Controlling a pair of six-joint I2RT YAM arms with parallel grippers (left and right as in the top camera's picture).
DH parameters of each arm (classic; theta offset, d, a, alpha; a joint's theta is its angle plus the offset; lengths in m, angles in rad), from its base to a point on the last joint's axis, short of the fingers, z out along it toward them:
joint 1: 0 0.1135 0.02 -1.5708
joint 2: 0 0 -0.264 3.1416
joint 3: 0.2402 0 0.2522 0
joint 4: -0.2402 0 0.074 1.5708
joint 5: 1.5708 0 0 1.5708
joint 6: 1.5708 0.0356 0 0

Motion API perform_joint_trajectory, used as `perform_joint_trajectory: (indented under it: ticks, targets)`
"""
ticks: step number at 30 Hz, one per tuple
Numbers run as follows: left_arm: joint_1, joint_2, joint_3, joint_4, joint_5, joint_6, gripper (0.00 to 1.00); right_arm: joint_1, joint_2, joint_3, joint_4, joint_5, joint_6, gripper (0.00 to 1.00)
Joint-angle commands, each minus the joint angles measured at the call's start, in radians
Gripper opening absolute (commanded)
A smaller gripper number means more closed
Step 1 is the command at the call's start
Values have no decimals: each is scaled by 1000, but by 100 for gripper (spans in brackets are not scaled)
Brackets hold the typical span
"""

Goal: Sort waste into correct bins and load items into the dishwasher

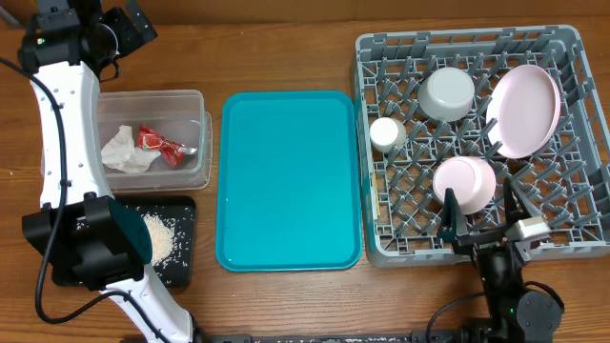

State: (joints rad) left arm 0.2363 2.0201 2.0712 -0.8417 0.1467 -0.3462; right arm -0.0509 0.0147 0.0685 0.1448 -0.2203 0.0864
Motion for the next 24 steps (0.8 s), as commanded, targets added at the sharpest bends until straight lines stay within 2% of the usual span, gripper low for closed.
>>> perform_joint_trajectory:
  ticks: [1,6,15,19,24]
  targets:
    - [-1,13,26,0,8,-17,100,6,-12,-19,4,7,25,100]
    - [-1,13,26,0,7,-17,100,9,-12,-62,-1,8,30,100]
    - [-1,13,26,0,8,-17,100,18,-12,-60,-220,93,30,100]
    - [-1,13,26,0,8,-17,100,18,-12,-60,-224,181,30,100]
    - [-1,13,26,0,7,-17,100,18,-12,-60,-226,182,30,100]
